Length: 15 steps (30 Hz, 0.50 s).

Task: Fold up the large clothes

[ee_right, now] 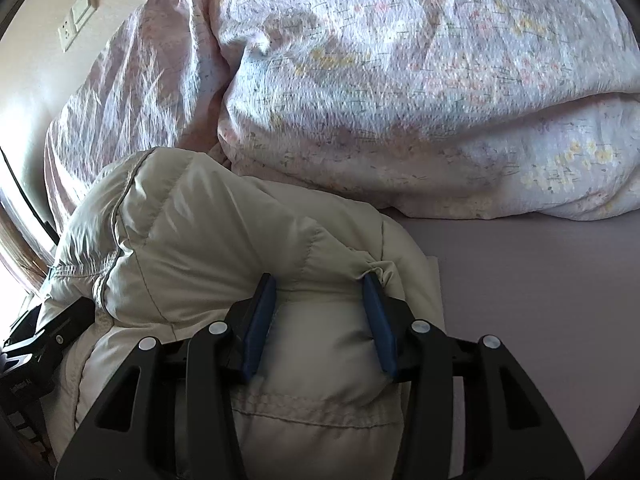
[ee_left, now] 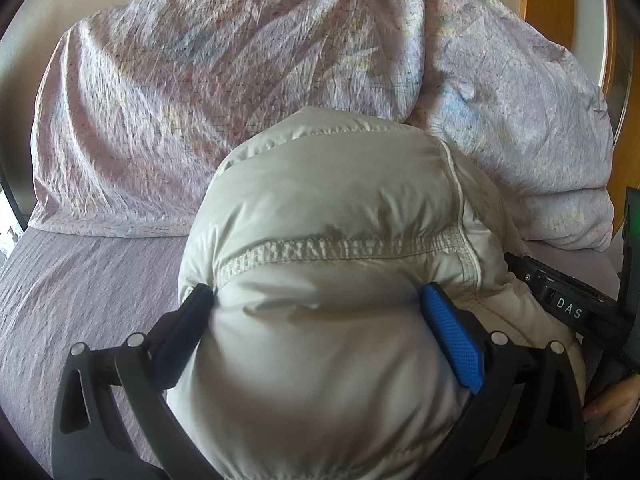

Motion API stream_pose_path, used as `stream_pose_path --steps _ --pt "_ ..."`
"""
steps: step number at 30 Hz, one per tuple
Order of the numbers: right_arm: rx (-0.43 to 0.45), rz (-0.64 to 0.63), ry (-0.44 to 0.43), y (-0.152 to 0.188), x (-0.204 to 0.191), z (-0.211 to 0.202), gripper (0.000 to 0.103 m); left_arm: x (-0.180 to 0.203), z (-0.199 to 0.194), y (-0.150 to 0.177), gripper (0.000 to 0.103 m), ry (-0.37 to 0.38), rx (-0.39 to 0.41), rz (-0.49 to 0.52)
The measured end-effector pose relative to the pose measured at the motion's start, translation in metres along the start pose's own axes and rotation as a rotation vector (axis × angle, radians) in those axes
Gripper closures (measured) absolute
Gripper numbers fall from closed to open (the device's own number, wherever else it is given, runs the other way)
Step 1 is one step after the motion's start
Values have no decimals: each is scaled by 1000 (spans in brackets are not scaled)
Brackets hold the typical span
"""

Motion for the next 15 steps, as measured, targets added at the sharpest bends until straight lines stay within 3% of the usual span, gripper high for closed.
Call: stream_pose_path --steps 5,7,8,11,15 --pt "-88 -47 76 -6 -8 -9 48 0 -6 -6 2 -11 -50 14" --pt "-141 -51 115 -5 -8 -23 33 -3 -16 -8 2 -11 -77 -7" --pt "-158 -49 138 -6 -7 -29 19 -4 -22 -7 2 -8 -86 -17" --pt "-181 -21 133 -1 -7 -60 17 -8 -52 -4 2 14 -94 -36" --pt "-210 -15 139 11 -10 -105 2 -12 -91 10 2 20 -90 -27"
Point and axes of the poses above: each gripper's, at about its wrist camera, not at the fingertips, and z roughly the way its jaws point, x to its right, y to its underside, the point moved 8 cm from there along z, roughly the way its jaws point, and after that the axes turned 6 degrees about x, right-handed, at the moved point
